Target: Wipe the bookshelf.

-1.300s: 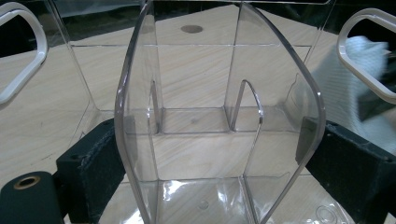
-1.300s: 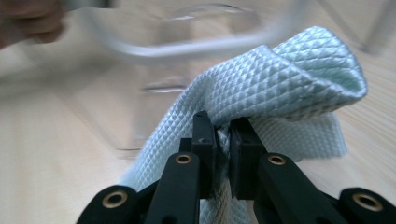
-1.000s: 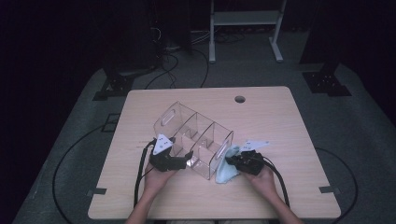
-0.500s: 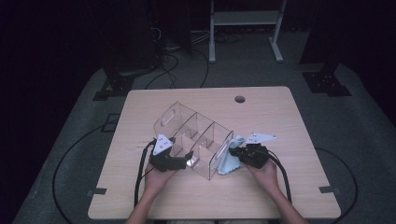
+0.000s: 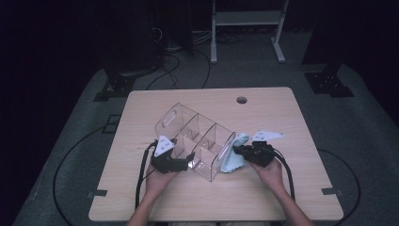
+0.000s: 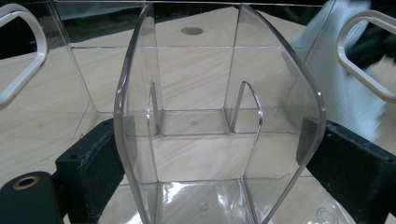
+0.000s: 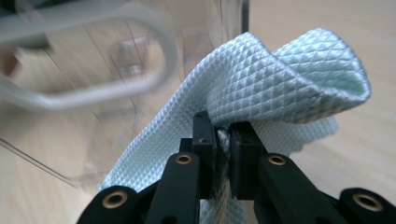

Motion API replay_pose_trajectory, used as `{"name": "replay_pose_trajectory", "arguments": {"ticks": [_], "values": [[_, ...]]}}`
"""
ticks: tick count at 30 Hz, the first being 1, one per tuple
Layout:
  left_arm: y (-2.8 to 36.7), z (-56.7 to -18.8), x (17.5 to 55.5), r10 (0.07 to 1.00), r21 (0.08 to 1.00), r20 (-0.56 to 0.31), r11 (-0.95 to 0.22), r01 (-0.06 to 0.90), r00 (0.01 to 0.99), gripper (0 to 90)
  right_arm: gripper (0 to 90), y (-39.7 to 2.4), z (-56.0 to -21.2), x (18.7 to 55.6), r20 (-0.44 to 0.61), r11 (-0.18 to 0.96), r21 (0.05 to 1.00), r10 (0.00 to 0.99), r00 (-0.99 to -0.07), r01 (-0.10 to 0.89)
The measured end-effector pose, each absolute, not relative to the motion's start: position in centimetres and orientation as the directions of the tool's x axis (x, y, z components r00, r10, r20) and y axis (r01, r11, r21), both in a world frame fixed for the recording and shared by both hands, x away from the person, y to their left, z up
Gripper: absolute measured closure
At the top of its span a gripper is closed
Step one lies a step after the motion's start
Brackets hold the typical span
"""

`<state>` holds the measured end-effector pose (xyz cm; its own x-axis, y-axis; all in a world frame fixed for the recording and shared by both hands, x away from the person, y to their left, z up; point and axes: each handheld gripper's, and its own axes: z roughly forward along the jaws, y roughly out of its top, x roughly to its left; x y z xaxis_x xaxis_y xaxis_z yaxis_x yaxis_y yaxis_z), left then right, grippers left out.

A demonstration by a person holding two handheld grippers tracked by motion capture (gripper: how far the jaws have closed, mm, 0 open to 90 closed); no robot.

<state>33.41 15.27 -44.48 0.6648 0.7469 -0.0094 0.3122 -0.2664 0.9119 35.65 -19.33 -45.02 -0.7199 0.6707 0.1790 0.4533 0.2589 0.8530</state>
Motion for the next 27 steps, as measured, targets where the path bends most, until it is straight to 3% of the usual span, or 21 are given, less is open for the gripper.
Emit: {"name": "replay_pose_trajectory", "arguments": {"ticks": [2, 5, 9, 14, 21, 27], "values": [[15.2, -44.5, 33.4, 0.748, 0.913, -0.007, -0.266, 0.309, 0.664, 8.2, 82.6, -19.5, -44.4, 35.6, 0.178, 0.248, 0.863, 0.666, -0.724, 0.440], [15.2, -44.5, 33.4, 0.746, 0.912, -0.007, -0.268, 0.310, 0.666, 8.2, 82.7, -20.2, -40.6, 35.5, 0.166, 0.187, 0.910, 0.656, -0.736, 0.371], [15.2, -44.5, 33.4, 0.746, 0.912, -0.009, -0.267, 0.311, 0.666, 8.2, 82.6, -20.0, -38.9, 36.2, 0.143, 0.203, 0.912, 0.658, -0.740, 0.357], [15.1, -44.5, 33.4, 0.752, 0.913, -0.010, -0.261, 0.313, 0.659, 8.0, 82.6, -19.9, -38.9, 37.3, 0.187, 0.187, 0.899, 0.653, -0.734, 0.396], [15.1, -44.5, 33.4, 0.753, 0.912, -0.014, -0.260, 0.317, 0.658, 7.9, 82.6, -17.3, -38.0, 34.3, 0.156, 0.244, 0.909, 0.551, -0.820, 0.337], [15.0, -44.5, 33.4, 0.752, 0.914, -0.013, -0.258, 0.313, 0.659, 8.0, 82.7, -18.5, -37.9, 36.4, 0.182, 0.210, 0.900, 0.616, -0.766, 0.382]]}}
